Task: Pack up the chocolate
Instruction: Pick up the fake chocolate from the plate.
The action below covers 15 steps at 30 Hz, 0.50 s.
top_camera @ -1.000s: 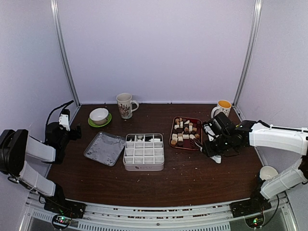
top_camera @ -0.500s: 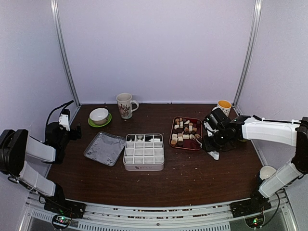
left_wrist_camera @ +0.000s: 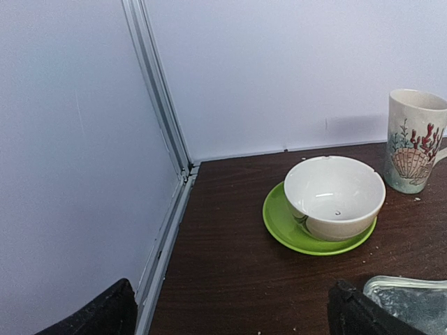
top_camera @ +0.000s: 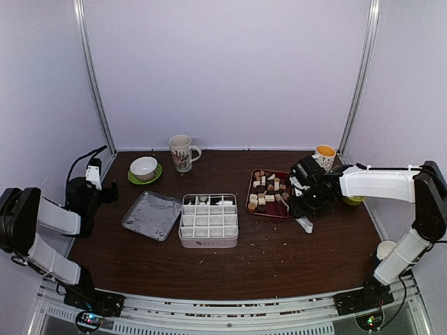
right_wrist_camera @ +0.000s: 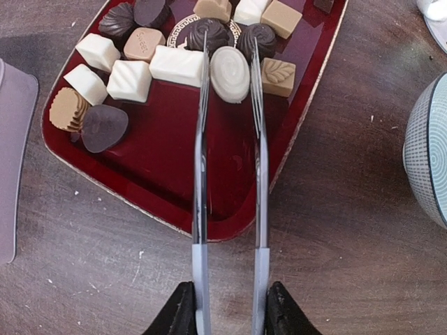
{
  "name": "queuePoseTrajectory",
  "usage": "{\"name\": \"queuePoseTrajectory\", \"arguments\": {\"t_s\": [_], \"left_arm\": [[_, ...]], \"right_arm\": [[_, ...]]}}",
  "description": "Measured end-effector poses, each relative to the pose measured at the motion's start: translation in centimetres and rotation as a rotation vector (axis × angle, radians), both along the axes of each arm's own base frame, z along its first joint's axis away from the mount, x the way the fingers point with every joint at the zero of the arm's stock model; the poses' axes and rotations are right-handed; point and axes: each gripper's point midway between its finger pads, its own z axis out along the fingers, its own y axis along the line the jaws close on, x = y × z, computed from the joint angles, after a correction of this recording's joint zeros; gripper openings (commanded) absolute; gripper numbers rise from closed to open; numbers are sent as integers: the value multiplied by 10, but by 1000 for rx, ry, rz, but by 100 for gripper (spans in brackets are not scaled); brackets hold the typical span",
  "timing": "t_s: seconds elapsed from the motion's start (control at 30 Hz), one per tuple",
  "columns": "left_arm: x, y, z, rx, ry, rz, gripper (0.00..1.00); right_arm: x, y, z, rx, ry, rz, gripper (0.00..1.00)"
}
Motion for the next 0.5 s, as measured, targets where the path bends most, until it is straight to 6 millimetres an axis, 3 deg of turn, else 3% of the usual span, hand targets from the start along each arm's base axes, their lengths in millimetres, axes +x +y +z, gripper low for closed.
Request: {"name": "queuePoseTrajectory", "arguments": {"t_s": [0.5], "left_arm": [[0, 0, 0, 0, 0, 0, 98]], "right_arm": [[17, 6, 8, -15, -27, 16, 37]]}}
